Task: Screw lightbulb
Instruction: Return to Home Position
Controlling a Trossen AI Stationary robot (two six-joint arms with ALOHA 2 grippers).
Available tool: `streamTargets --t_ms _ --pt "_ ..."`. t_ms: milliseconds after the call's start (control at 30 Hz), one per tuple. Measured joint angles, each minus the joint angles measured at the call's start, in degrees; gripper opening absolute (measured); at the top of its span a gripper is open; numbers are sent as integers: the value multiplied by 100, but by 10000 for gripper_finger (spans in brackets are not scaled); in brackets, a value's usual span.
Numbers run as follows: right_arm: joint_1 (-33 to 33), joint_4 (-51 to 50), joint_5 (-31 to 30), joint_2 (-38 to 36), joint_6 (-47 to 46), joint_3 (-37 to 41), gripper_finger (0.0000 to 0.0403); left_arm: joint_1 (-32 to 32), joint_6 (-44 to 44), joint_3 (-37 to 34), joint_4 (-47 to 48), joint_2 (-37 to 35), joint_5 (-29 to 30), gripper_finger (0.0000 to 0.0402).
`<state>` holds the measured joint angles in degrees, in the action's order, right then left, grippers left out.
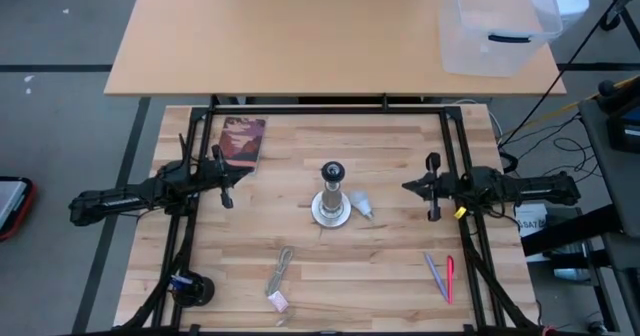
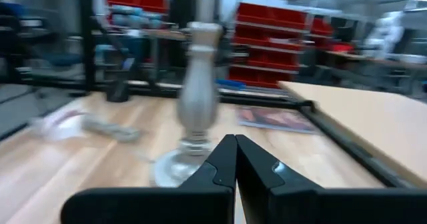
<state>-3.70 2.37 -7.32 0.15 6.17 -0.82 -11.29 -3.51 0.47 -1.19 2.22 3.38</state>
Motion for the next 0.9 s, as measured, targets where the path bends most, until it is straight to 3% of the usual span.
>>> streamTargets --t_ms 133,900 --pt "1 100 -771 0 186 -2 0 0 -2 0 2 0 -4 2" --pt "0 91 -751 1 201 -2 0 0 -17 0 9 0 -7 2"
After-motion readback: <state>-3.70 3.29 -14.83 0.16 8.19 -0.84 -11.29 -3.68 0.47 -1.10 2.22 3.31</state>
